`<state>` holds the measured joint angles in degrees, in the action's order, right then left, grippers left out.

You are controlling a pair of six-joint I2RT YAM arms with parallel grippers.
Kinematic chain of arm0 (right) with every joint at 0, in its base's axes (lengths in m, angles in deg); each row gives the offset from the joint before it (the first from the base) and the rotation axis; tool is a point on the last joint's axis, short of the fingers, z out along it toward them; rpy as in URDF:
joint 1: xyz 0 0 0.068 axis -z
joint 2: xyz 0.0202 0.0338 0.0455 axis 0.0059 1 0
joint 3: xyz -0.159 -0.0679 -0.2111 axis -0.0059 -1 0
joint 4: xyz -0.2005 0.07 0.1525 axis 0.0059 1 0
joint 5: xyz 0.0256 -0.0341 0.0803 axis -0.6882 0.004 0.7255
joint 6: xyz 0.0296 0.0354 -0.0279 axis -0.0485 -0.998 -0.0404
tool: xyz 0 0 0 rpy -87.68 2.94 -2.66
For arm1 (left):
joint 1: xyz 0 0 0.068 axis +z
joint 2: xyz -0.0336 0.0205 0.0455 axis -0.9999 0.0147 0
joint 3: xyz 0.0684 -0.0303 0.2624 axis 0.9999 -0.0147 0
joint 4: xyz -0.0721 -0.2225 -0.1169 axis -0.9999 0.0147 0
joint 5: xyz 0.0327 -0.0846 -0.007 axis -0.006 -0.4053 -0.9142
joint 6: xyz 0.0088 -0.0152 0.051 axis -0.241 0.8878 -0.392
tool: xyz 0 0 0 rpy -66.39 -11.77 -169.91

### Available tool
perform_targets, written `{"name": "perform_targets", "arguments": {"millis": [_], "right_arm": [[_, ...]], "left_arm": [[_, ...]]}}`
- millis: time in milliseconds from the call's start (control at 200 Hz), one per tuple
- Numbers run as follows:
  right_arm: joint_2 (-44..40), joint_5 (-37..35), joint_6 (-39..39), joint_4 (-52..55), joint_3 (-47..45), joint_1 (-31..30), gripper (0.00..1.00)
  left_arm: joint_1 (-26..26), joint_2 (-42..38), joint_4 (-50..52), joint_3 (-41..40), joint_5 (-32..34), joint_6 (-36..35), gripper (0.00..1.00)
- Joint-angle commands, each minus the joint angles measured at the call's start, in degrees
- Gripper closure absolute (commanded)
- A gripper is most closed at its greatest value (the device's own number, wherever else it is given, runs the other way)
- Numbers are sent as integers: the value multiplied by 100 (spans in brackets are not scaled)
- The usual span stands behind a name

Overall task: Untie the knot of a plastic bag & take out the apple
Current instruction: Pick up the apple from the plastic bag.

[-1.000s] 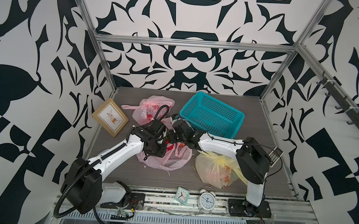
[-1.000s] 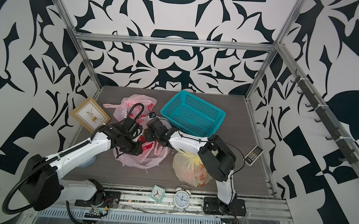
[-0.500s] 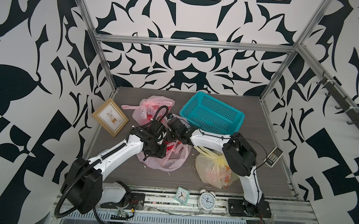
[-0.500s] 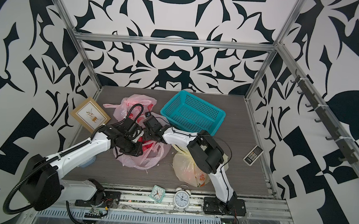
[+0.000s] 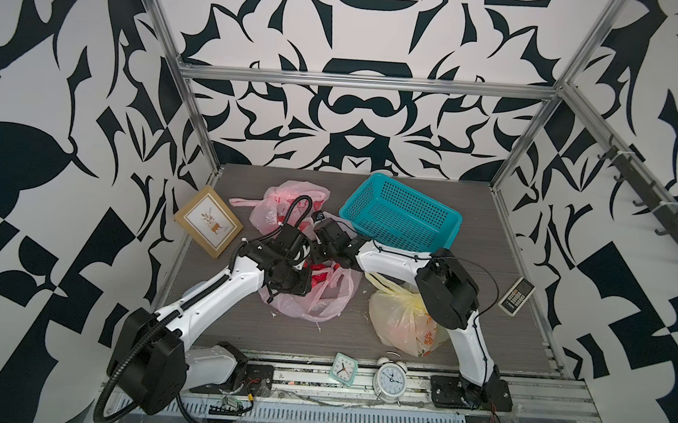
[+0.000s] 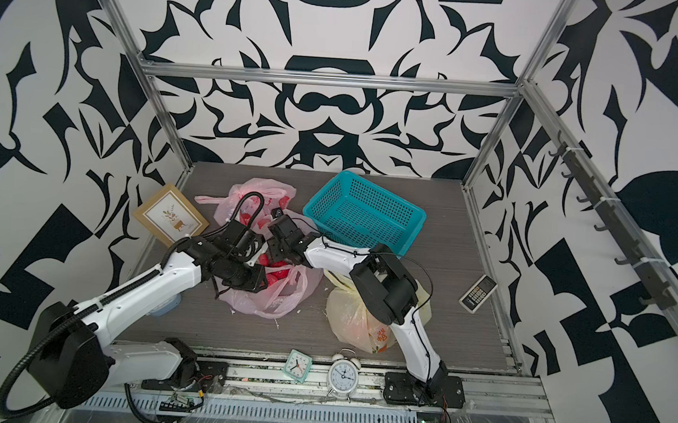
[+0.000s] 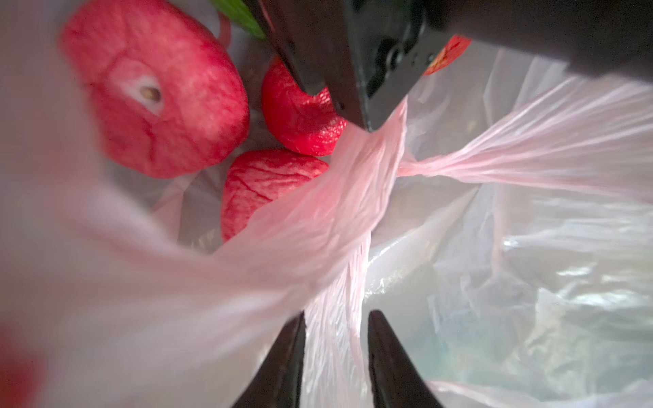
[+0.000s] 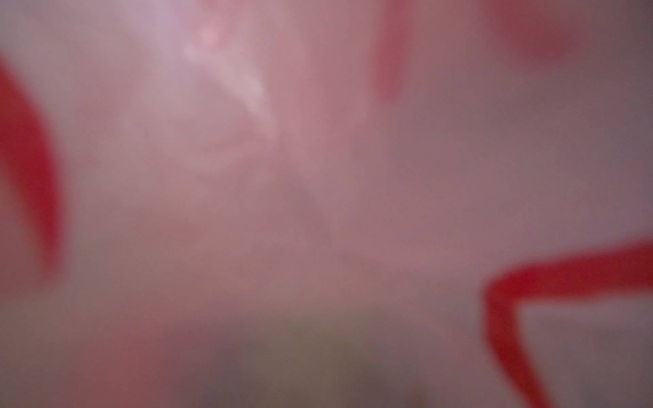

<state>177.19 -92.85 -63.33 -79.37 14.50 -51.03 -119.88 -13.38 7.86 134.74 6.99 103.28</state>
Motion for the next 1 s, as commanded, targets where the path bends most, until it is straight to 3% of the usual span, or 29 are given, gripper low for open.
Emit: {"name": "perform_targets", "arguments": {"millis": [0,185,430,785,885,995], "right_arm": [[-250,-38,-14,177,-150,44,58],[-901,116,-34,-21,-546,49,64],[-1957,837,-95,-124,-1103,52,64],[-3262,3612,-485,-475,-1721,684,64],[-3767,3364,-436,-478,-1936,858,64],[-4287,2322,2,-27,-2022,1077,63]], "left_arm": [[71,-289,69,256,146,8,64],[182,-527,61,480,443,-73,62],[380,-611,-11,804,757,-310,57],[436,-483,-114,974,866,-414,52],[444,-470,-48,983,1088,-451,51],[444,-460,32,961,1400,-489,48]]}}
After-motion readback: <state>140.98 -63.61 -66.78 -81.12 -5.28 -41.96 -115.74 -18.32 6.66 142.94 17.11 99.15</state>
